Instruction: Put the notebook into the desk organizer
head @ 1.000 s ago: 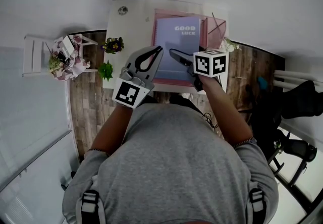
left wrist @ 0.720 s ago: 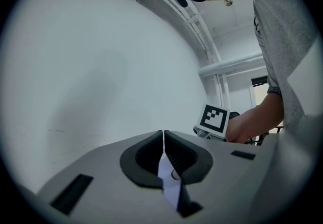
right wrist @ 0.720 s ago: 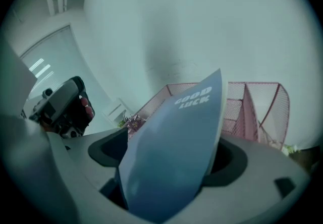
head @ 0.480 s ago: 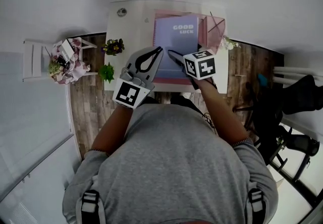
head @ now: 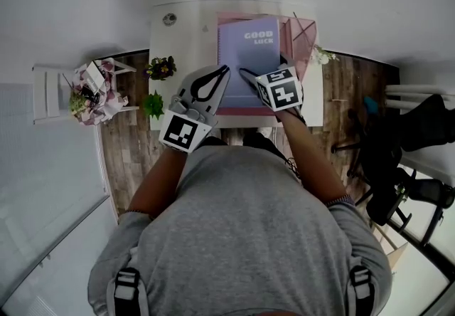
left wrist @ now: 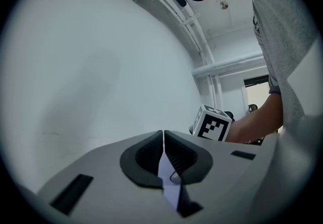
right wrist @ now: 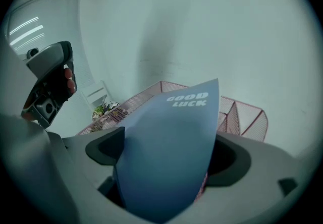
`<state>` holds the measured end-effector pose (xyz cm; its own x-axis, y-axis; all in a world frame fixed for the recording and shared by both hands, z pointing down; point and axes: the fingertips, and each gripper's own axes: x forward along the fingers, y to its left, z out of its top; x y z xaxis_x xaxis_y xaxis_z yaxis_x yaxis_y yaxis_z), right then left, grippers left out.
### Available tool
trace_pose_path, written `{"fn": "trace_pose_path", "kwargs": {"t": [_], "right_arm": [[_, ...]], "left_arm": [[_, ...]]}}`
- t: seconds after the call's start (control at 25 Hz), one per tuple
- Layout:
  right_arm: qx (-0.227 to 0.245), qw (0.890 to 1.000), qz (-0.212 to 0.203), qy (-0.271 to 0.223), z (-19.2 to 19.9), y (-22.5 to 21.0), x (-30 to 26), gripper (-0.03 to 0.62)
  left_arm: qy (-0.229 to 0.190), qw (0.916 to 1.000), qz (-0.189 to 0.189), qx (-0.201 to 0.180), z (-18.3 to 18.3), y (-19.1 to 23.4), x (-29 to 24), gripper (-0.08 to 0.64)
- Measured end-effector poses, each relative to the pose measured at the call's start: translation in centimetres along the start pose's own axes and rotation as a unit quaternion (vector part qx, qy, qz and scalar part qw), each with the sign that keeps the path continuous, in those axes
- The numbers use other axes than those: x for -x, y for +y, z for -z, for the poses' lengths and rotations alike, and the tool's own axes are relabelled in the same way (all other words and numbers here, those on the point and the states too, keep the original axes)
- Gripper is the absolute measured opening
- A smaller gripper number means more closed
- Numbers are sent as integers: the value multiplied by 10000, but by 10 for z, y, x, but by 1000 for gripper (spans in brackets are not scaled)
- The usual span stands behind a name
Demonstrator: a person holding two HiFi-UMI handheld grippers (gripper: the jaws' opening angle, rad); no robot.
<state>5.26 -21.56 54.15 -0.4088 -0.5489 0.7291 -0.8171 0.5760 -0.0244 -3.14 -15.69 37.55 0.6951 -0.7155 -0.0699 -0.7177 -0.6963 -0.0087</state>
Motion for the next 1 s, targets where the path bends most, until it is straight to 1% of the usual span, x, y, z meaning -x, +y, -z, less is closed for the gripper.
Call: {"fn": "trace_pose_path", "kwargs": {"t": [0.16, 0.32, 0.44, 0.52, 0.68, 0.76, 1.0], "right_arm": [[144, 9995, 269, 57, 4, -7, 2, 518], [147, 9991, 391, 79, 6, -10, 3, 529], [245, 9969, 748, -41, 1, -18, 12, 571], [242, 9956, 844, -322, -10, -22, 20, 601], [186, 9931, 773, -867, -31, -24, 44, 601], [192, 9893, 705, -1263, -46, -22, 63, 600], [341, 9712, 325, -2334, -81, -13, 122, 542]], "left_arm": [[-20, 9999, 111, -23, -2, -1, 2, 26], [-16, 9998, 195, -23, -3, -1, 3, 26], [-17, 9997, 236, -15, -4, -4, 5, 26], [-7, 9998, 216, 33, -4, -2, 6, 26], [-51, 9998, 157, 72, -8, 4, 7, 26], [-84, 9999, 132, 27, -12, 5, 7, 26], [-148, 9998, 88, -75, -21, 4, 1, 26]]}}
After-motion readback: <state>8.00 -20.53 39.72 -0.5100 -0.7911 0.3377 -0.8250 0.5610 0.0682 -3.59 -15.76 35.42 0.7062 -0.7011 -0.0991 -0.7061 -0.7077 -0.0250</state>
